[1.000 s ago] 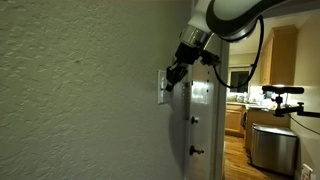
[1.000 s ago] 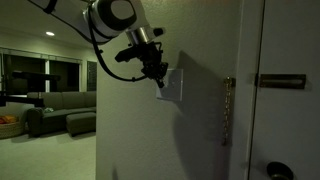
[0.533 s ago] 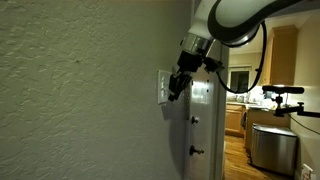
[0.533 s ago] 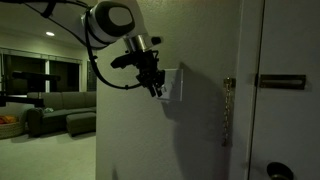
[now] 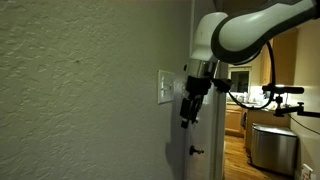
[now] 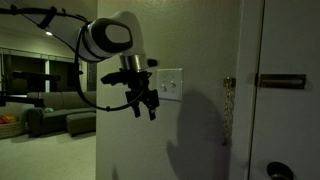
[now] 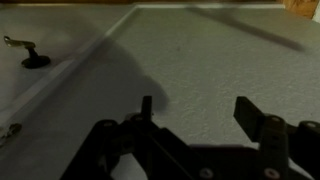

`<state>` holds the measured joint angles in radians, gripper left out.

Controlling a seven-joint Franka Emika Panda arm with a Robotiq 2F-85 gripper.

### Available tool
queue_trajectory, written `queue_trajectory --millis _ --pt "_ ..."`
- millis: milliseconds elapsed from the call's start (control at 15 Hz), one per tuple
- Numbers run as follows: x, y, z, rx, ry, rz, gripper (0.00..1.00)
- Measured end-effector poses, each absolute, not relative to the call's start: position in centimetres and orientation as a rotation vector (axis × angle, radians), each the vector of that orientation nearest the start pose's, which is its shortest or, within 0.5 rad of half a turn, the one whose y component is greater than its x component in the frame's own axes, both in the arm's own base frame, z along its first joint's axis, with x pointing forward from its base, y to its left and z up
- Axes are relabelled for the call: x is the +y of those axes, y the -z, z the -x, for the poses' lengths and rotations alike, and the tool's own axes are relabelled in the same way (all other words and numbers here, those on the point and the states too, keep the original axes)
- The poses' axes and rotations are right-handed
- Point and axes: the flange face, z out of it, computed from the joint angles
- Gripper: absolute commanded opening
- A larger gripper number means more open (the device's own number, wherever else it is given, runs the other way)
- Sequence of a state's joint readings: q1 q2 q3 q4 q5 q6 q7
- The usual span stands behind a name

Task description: Flip down the left light switch

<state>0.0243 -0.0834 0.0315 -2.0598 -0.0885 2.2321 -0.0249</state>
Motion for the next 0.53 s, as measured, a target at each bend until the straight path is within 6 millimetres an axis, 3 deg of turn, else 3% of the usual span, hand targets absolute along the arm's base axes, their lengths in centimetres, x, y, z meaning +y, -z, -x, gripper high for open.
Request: queue_trajectory --millis 267,533 --pt "2.4 -47.5 -54.2 -0.186 0.292 3.199 1.0" --pt "2.3 -46.6 -53.3 -0.169 0.225 3.206 1.0"
